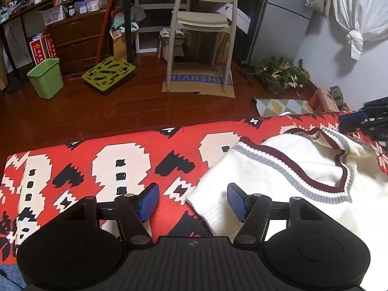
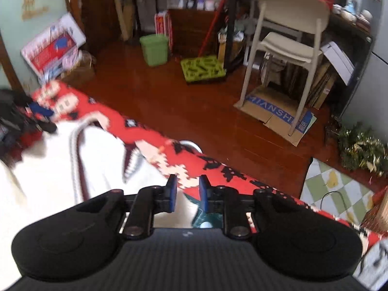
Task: Fold clothes
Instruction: 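Hold the collar with the right tool while the left tool closes on the sweater body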
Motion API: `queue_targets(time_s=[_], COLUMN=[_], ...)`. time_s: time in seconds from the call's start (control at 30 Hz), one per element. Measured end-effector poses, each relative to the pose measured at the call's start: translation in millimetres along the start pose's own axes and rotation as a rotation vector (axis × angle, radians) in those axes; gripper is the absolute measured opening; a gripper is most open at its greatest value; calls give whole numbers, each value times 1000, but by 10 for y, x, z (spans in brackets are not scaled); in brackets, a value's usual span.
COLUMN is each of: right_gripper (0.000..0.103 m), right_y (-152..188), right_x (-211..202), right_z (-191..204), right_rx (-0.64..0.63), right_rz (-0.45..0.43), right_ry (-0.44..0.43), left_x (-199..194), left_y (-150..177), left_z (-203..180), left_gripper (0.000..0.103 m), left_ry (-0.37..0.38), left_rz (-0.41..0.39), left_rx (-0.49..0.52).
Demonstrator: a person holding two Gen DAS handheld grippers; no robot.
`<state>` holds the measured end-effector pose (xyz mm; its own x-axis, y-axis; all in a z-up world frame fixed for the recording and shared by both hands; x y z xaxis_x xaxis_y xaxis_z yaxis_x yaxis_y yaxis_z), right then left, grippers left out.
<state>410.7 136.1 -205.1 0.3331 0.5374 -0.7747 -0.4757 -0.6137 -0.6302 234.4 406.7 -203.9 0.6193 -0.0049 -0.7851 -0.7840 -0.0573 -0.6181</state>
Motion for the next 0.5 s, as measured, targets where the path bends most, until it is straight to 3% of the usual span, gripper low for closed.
queue_targets(time_s=[0.13, 0.5], right_gripper=[32, 32], right_y=[-105, 50], right_x=[151, 285], right_z=[-168, 113], right_rx=[21, 0], right_rz=[16, 20], right_ry=[-8, -18], left_x=[-2, 8], left_y=[4, 25], left_z=[19, 10], left_gripper=[62, 66], left_ry=[6, 20], left_rz=[-2, -9], left_rx=[-2, -7])
Point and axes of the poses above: each gripper's, at about its wrist camera, not at the fingertips, and x roughly the way its jaws point, z to its left, y to its underside, the point moved 4 cm from there along x, roughly the way its jaws point, and after that the axes turned 6 degrees about x, right-handed, at the moved point
